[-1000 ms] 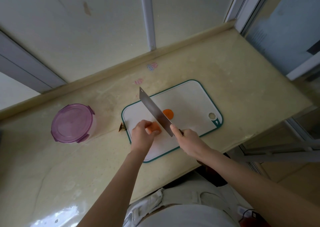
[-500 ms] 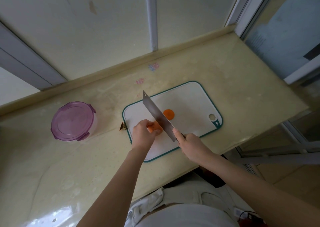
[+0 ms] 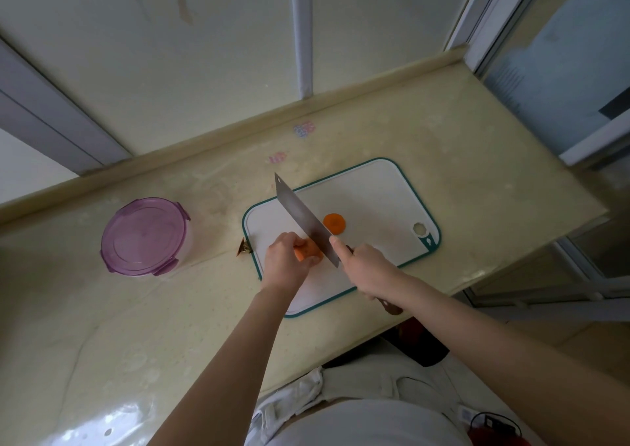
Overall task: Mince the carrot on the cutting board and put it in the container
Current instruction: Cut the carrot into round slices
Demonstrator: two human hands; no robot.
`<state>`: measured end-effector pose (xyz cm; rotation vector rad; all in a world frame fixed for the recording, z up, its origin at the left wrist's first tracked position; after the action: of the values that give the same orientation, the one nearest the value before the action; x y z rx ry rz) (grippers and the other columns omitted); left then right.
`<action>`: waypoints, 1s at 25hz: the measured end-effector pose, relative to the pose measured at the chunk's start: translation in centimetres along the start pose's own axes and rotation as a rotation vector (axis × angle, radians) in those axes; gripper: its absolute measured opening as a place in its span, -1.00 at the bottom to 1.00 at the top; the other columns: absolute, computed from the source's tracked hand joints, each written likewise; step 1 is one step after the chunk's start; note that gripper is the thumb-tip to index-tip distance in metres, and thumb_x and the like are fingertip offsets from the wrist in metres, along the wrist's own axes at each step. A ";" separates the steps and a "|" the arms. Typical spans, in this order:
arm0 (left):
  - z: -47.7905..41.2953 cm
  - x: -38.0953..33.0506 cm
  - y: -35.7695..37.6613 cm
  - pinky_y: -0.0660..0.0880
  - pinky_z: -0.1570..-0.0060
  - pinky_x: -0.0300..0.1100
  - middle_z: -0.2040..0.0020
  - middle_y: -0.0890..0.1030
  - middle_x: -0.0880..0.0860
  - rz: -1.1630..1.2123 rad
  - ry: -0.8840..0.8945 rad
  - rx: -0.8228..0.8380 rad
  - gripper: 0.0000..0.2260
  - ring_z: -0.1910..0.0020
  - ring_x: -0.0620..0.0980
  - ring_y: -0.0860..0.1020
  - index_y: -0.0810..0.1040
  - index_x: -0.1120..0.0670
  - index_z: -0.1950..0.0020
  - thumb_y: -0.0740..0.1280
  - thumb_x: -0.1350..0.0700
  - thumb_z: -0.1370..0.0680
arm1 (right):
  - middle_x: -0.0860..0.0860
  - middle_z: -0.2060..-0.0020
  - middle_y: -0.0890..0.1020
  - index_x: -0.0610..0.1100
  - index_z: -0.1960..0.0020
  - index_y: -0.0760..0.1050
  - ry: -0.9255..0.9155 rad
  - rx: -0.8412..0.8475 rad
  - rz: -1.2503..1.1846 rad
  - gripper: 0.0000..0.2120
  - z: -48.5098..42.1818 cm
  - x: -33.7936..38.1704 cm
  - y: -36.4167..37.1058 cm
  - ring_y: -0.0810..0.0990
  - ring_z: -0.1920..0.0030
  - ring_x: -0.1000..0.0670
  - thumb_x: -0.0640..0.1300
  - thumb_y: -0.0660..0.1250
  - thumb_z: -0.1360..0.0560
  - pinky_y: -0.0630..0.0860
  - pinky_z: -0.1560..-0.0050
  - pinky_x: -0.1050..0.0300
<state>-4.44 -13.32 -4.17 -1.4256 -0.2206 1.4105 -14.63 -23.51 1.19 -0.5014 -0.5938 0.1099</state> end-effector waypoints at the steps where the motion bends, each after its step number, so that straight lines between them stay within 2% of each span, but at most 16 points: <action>1: 0.0 0.0 0.0 0.32 0.10 -0.30 -0.01 0.55 0.06 -0.005 0.007 -0.001 -0.72 0.08 -0.07 0.44 0.54 0.14 -0.06 0.46 0.08 -0.42 | -0.05 0.42 0.39 -0.14 0.32 0.27 0.004 0.003 0.001 -0.42 -0.3 0.4 0.0 0.41 0.44 -0.02 0.31 -0.09 -0.57 0.37 0.46 0.17; 4: 0.1 0.1 0.0 0.31 0.10 -0.28 -0.01 0.54 0.06 -0.007 0.011 0.001 -0.71 0.08 -0.06 0.42 0.52 0.14 -0.08 0.45 0.06 -0.44 | -0.06 0.41 0.42 -0.13 0.32 0.27 -0.026 0.006 0.022 -0.43 -1.0 1.3 -0.1 0.44 0.42 -0.02 0.31 -0.09 -0.57 0.40 0.44 0.17; 10: 0.0 0.3 0.2 0.36 0.05 -0.28 -0.03 0.53 0.04 -0.015 0.016 0.031 -0.72 0.05 -0.05 0.44 0.51 0.12 -0.11 0.44 0.08 -0.45 | -0.05 0.43 0.38 -0.12 0.31 0.25 -0.013 0.021 0.003 -0.43 -0.9 1.3 -0.4 0.36 0.49 0.00 0.32 -0.09 -0.57 0.35 0.48 0.18; 22: -0.2 0.2 -0.2 0.37 0.04 -0.27 -0.03 0.54 0.04 -0.016 0.006 0.033 -0.71 0.00 -0.02 0.48 0.53 0.14 -0.11 0.46 0.10 -0.43 | -0.02 0.51 0.32 -0.11 0.38 0.23 0.029 0.037 0.042 -0.43 2.1 -2.2 -1.3 0.31 0.55 0.01 0.31 -0.05 -0.56 0.27 0.54 0.24; 25: -0.3 0.4 -0.1 0.36 0.07 -0.28 -0.01 0.54 0.03 -0.019 0.022 0.044 -0.74 0.02 -0.02 0.48 0.54 0.12 -0.07 0.45 0.10 -0.43 | -0.03 0.49 0.35 -0.13 0.34 0.28 0.014 0.036 0.061 -0.43 1.3 -1.2 -0.7 0.35 0.52 0.00 0.31 -0.08 -0.57 0.33 0.50 0.21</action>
<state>-4.00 -13.15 -4.48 -1.3990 -0.1873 1.3752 -16.40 -23.81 1.86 -0.4851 -0.5620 0.1745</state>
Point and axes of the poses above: each hand's wrist, its own z-axis away from the middle knuckle, its own y-axis out of the palm, x = y × z, the point moved 2 cm from there along -z, towards the middle knuckle
